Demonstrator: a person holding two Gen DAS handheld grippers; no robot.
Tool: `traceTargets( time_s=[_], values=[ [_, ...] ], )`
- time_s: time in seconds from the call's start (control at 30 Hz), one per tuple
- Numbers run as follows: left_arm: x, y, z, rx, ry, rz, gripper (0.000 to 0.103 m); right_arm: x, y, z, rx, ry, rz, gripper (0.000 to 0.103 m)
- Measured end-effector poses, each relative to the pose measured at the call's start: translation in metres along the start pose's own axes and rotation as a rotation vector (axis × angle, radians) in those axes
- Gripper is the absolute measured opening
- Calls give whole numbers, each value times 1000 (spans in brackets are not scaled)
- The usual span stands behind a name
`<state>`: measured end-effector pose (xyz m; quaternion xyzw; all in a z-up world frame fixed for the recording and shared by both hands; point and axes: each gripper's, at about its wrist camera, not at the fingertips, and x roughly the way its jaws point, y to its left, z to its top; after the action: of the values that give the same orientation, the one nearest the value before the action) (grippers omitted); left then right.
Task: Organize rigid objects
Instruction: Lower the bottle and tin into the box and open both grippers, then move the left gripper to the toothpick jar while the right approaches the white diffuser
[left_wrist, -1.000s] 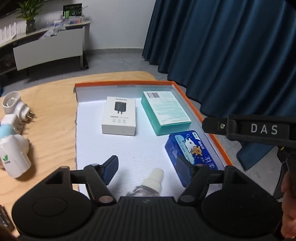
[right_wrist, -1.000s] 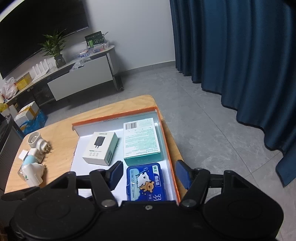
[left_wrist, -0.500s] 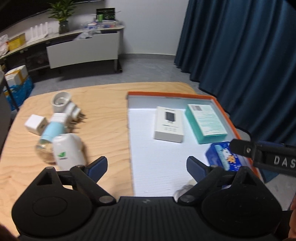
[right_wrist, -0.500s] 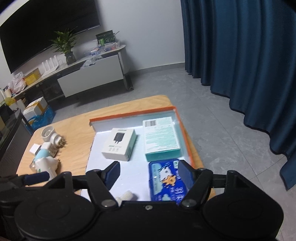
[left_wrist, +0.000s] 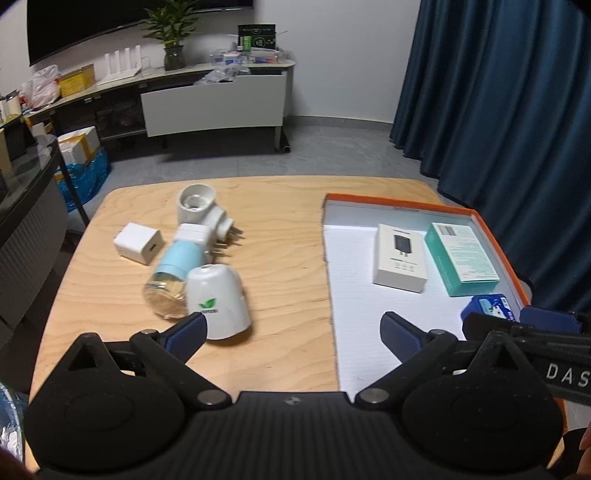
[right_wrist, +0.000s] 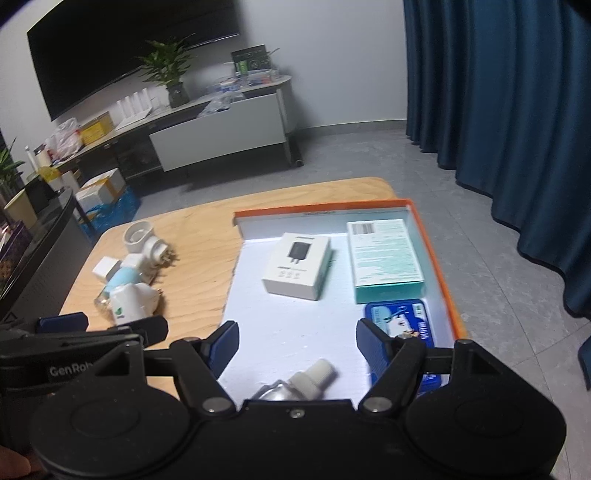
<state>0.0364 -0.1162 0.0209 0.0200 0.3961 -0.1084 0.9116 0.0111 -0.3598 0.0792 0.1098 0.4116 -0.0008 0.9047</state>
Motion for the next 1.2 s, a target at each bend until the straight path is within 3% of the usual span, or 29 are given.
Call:
traceTargets(
  time_s=[1.2],
  values=[
    [-15, 82, -11, -134, -24, 101, 103, 20, 82, -4, -132, 46, 142, 84]
  ],
)
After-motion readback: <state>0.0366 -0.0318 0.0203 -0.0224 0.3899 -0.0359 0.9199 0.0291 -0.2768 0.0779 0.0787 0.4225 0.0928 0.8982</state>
